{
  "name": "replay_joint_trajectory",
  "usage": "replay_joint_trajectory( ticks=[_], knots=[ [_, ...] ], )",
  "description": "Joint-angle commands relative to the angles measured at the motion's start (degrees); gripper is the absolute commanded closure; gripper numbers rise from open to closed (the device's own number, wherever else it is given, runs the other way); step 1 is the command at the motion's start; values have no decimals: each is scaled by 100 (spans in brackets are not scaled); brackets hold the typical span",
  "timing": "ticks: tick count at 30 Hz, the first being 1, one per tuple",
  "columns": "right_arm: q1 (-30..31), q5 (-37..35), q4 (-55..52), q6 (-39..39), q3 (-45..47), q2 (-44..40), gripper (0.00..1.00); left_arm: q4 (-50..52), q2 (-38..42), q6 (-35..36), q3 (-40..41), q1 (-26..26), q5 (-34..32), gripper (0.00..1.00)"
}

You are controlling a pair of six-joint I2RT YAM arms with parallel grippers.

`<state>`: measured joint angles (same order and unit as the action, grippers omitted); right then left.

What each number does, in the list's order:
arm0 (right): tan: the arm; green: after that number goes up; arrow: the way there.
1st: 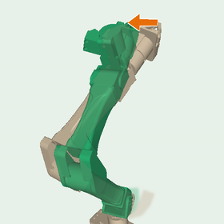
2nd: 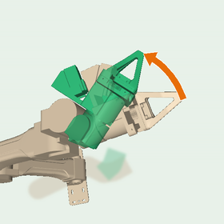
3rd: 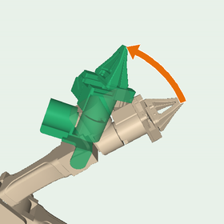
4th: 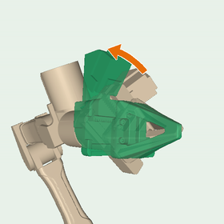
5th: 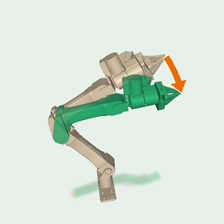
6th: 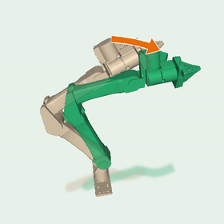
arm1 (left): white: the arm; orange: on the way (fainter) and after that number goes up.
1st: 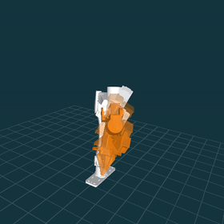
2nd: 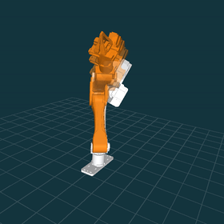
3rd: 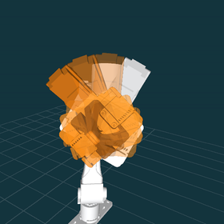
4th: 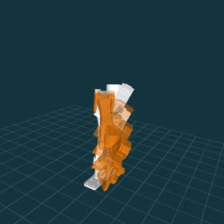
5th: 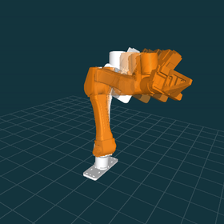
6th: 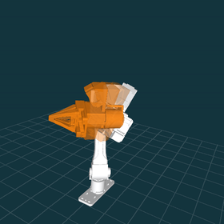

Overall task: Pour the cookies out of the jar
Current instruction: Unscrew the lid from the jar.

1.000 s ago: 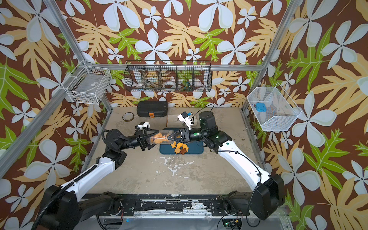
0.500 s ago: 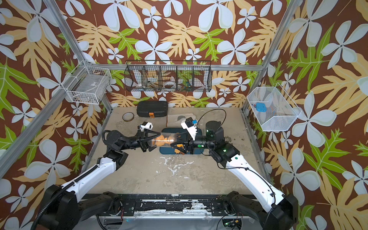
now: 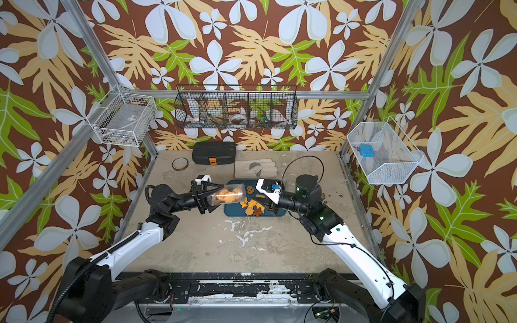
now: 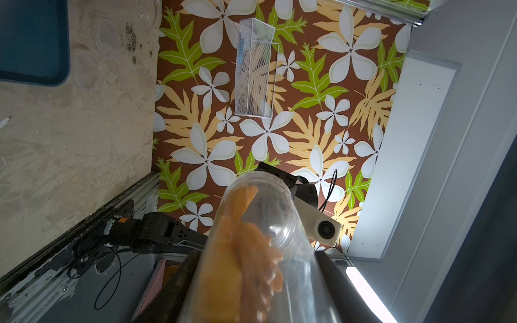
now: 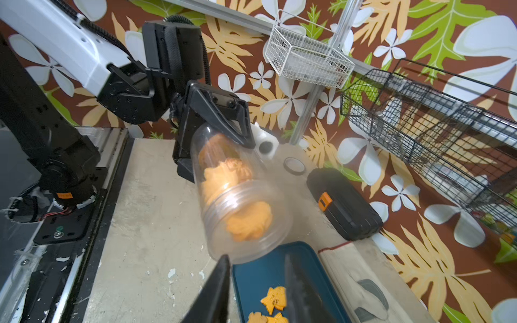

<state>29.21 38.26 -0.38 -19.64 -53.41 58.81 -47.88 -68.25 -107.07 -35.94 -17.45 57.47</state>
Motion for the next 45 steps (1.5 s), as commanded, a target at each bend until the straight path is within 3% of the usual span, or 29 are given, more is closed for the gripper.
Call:
replay_joint_trajectory(
  ticks=[1,2,4,6,7,10,13,18,36,41,45],
  knots=[
    [-20,-291,195,-52,47,-8,63,-284,-45,-73,-48,13,-48,51],
    [-16,-280,167,171,2,39,57,-292,-64,-80,-62,9,-48,51],
    [-84,-252,263,1179,-119,110,35,-303,-105,-69,-121,14,-54,51],
    [-332,-298,414,2779,-269,201,9,-302,-134,-60,-190,14,-51,51],
    [-489,-273,229,3796,-503,351,1,-276,-151,-35,-241,13,-31,51],
    [-755,994,-1151,5405,-1611,1292,0,45,-162,258,-409,18,7,51],
    [-627,2011,-2473,5561,-2325,1964,0,328,-169,500,-539,22,35,50],
    [-553,2627,-1749,6616,-2197,1809,0,364,-180,547,-593,18,28,50],
    [-148,2484,-1203,6807,-1957,2021,12,564,-39,683,-598,20,40,50],
    [-148,2461,-1022,6871,-1837,2016,10,543,-34,648,-600,23,36,50],
    [-153,2085,-1753,6426,-2014,2152,7,516,-22,627,-583,23,43,50]
  ],
)
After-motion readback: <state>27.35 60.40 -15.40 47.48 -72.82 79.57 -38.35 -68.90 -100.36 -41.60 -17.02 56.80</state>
